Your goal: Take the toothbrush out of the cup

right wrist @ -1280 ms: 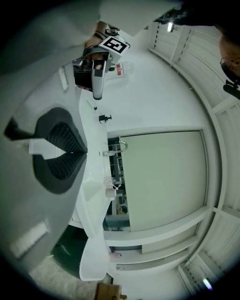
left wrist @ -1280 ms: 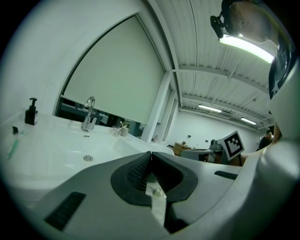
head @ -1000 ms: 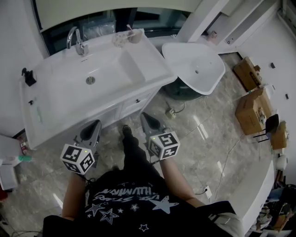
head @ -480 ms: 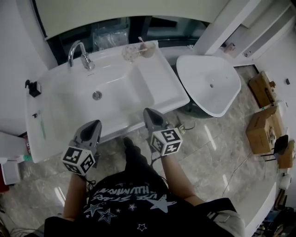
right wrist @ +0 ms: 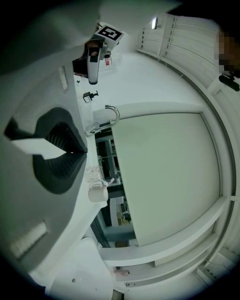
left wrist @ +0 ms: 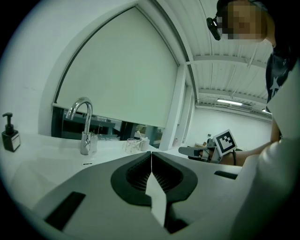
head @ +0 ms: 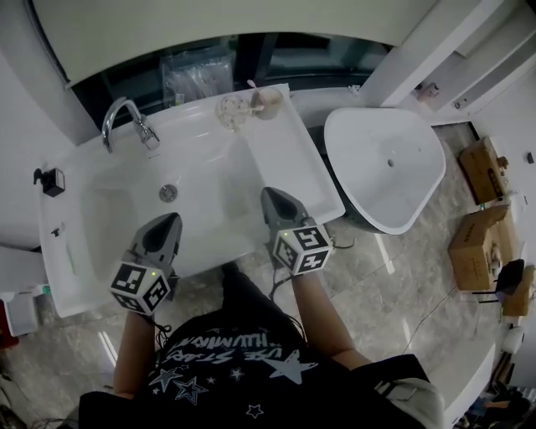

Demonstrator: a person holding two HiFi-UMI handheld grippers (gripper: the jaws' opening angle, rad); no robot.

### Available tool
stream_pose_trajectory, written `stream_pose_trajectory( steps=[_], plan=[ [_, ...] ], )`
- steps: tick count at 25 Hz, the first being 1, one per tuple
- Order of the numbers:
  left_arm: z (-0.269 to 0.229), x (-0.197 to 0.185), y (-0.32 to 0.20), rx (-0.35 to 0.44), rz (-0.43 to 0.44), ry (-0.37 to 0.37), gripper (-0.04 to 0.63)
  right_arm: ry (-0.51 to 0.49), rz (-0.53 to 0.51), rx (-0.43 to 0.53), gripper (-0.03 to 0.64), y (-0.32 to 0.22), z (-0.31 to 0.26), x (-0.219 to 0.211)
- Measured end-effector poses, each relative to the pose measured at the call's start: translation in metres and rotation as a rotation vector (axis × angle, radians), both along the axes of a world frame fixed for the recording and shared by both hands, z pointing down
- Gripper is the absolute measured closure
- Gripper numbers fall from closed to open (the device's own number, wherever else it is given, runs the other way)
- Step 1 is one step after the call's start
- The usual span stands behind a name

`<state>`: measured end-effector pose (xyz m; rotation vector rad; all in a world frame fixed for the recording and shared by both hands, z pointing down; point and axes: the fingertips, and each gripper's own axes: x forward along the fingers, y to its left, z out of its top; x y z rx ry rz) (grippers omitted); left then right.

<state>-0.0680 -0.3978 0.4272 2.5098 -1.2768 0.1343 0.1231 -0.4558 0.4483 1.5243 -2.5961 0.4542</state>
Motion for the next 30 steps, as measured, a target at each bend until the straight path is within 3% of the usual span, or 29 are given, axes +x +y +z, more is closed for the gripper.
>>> stream_pose_trajectory(
  steps=[15, 27, 28, 29, 30],
  plan=[
    [-0.002, 0.024, -0.106, 0.021, -0.062, -0.004, 0.586, -0.007, 0.008, -0.024, 0.617, -0.123, 0.013, 0.028],
    [-0.001, 0.020, -0.165, 0.012, -0.117, 0.008, 0.586, -0.027, 0.021, -0.087, 0.614, -0.212, 0.042, 0.009],
    [0.000, 0.020, -0.169, 0.011, -0.117, 0.001, 0.586, -0.034, 0.017, -0.097, 0.595, -0.217, 0.046, 0.006],
    [0.002, 0.020, -0.173, 0.010, -0.117, -0.006, 0.586, -0.040, 0.014, -0.107, 0.535, -0.222, 0.049, 0.003],
    [0.003, 0.020, -0.176, 0.008, -0.117, -0.012, 0.586, -0.046, 0.012, -0.116, 0.529, -0.227, 0.052, 0.001]
  ],
)
